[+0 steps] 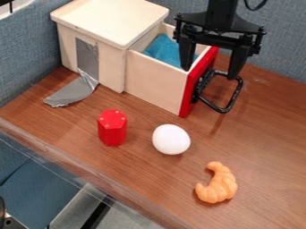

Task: TAKE THE WHITE BALL AND PUT IT INSIDE THE DRAWER

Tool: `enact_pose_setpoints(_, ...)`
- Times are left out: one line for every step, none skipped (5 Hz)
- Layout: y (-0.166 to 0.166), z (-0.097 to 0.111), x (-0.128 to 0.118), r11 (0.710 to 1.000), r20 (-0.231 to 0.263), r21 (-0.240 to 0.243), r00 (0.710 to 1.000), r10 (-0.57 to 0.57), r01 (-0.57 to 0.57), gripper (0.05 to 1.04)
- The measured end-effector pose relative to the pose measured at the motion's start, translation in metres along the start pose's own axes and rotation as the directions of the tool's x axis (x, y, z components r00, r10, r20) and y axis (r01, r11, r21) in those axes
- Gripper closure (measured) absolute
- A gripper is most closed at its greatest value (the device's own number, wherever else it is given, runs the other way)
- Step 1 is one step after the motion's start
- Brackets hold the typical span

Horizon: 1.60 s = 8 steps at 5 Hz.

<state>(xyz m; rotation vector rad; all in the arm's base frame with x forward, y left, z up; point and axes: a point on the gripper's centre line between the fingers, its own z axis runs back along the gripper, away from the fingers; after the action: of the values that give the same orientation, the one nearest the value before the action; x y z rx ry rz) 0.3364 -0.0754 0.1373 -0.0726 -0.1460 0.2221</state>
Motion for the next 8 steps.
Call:
enact_pose_setpoints(0.001,-0.012,-0.003,1.0,-0.037,0.015,0.999,0.0,0.0,0.082)
enact_pose_setpoints(0.005,-0.021,-0.014,0.999,-0.08,0.023,0.996,-0.039,0.04,0.082)
enact_pose_setpoints(0.014,-0.024,-0.02,0.992,-0.093,0.06,0.99,-0.102,0.108,0.082)
enact_pose_setpoints(0.018,-0.024,-0.023,0.947,-0.114,0.054,0.944,-0.309,0.316,0.082)
enact_pose_setpoints(0.019,-0.021,-0.028,0.831,-0.15,0.001,0.822,-0.55,0.556,0.082)
enact_pose_setpoints(0.017,-0.025,-0.024,0.699,-0.146,-0.041,0.688,-0.711,0.714,0.082)
enact_pose_setpoints(0.017,-0.032,-0.023,0.659,-0.135,-0.035,0.65,-0.748,0.751,0.082)
enact_pose_setpoints(0.018,-0.049,-0.03,0.639,-0.152,-0.031,0.628,-0.763,0.769,0.082)
